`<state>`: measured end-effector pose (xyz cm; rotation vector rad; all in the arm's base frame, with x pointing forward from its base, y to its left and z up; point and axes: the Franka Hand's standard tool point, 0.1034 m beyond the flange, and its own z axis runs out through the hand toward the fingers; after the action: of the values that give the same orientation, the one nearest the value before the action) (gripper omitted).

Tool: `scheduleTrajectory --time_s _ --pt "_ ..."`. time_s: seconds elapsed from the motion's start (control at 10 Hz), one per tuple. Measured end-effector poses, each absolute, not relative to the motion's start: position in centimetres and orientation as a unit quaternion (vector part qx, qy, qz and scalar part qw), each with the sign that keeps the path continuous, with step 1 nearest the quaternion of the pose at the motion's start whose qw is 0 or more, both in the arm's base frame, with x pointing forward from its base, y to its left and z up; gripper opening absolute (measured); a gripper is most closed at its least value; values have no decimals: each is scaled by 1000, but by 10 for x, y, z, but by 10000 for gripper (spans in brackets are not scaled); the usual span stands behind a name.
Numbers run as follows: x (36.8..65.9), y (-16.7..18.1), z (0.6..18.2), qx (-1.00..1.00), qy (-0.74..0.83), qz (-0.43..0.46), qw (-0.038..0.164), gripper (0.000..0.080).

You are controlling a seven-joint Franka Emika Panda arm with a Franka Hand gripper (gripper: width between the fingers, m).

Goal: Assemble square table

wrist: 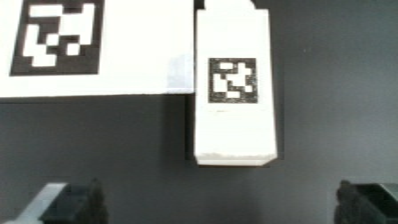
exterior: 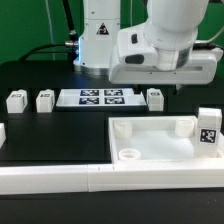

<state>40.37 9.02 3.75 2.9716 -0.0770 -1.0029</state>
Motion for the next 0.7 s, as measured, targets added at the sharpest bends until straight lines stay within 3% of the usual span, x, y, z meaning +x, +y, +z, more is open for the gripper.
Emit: scheduleTrajectory --time_s 0.3,0.7 --pt "393 94 31 914 -37 -403 15 649" --pt "395 94 27 915 -53 -399 18 649"
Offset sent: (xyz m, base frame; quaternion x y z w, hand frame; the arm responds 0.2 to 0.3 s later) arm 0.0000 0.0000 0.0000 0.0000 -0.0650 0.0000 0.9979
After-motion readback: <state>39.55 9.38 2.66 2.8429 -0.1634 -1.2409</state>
